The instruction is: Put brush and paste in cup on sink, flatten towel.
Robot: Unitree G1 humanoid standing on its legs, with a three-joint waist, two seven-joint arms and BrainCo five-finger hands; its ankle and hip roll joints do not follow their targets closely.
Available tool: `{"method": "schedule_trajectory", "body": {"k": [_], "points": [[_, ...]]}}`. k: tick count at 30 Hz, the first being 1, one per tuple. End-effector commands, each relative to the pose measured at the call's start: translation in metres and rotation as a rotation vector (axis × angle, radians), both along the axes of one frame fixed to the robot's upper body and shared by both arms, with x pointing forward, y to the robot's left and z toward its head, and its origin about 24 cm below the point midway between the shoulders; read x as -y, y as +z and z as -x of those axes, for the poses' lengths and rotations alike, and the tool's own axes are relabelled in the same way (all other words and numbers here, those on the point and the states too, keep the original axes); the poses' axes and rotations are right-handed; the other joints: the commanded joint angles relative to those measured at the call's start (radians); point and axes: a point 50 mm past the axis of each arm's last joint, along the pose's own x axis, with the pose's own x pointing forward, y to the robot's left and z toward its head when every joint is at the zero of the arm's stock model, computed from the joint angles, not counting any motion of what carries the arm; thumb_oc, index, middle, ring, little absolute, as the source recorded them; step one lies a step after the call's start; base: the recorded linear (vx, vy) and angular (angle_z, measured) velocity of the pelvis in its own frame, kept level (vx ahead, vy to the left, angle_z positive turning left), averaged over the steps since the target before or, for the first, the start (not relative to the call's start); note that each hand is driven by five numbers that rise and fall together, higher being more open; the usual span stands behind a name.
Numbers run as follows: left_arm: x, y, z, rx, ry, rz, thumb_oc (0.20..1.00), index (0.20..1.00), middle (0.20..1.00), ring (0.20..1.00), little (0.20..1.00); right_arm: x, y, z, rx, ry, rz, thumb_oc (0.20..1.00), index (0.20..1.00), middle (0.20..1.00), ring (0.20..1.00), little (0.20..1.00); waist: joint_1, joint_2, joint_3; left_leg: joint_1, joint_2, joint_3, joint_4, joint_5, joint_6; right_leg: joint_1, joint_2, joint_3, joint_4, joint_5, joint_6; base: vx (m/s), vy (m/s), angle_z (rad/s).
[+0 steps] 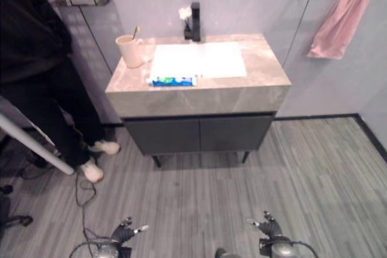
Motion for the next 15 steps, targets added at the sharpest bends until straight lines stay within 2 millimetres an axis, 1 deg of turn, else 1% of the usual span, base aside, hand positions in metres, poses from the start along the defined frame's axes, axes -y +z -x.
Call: {"method": "schedule_trajectory", "body": {"k": [1,5,7,9,13,15], "points": [[-0.009,0.004,-0.002,0.028,0.007,-0.048,1.000,1.000,1.000,1.000,1.000,-0.002,0.006,-0.012,0.059,0.045,0.030,1.000,1.000,1.000,1.000,1.000,-0.012,-0.023,-0.031,-0.075,0.027,-0.070,0.100,0.002,-0.038,0.033,-0.084,-0.012,0.020,0.012,0.109,0.00,0.000,0.00],[-0.008,0.004,-0.002,0.031,-0.007,-0.044,1.000,1.000,1.000,1.000,1.000,-0.003,0.005,-0.010,0.053,0.053,0.036,1.000,1.000,1.000,1.000,1.000,-0.013,-0.027,-0.025,-0.090,0.031,-0.069,0.138,-0.019,-0.037,0.017,-0.088,-0.015,0.053,0.003,0.109,0.00,0.000,0.00],[-0.007,0.004,-0.003,0.034,-0.020,-0.048,1.000,1.000,1.000,1.000,1.000,-0.003,0.005,-0.011,0.051,0.056,0.041,1.000,1.000,1.000,1.000,1.000,-0.013,-0.027,-0.021,-0.096,0.033,-0.070,0.143,-0.020,-0.038,0.011,-0.088,-0.014,0.060,0.000,0.109,0.00,0.000,0.00],[-0.008,0.007,-0.010,0.059,-0.023,-0.067,1.000,1.000,1.000,1.000,1.000,-0.003,0.008,-0.017,0.079,0.026,0.045,1.000,1.000,1.000,1.000,1.000,-0.012,-0.027,-0.012,-0.112,0.034,-0.073,0.155,-0.022,-0.035,-0.004,-0.090,-0.014,0.075,-0.001,0.109,-0.02,-0.001,0.00],[-0.009,0.008,-0.011,0.070,-0.016,-0.067,1.000,1.000,1.000,1.000,1.000,-0.006,0.008,-0.018,0.082,0.035,0.041,1.000,1.000,1.000,1.000,1.000,-0.012,-0.028,-0.013,-0.107,0.035,-0.069,0.151,-0.023,-0.034,-0.002,-0.090,-0.014,0.075,-0.003,0.107,0.01,-0.001,0.00],[-0.010,0.010,-0.013,0.086,-0.009,-0.066,1.000,1.000,1.000,1.000,1.000,-0.008,0.008,-0.018,0.088,0.065,0.049,1.000,1.000,1.000,1.000,1.000,-0.010,-0.029,-0.016,-0.105,0.033,-0.068,0.151,-0.026,-0.034,0.003,-0.087,-0.014,0.069,-0.005,0.105,0.04,-0.010,0.00]]}}
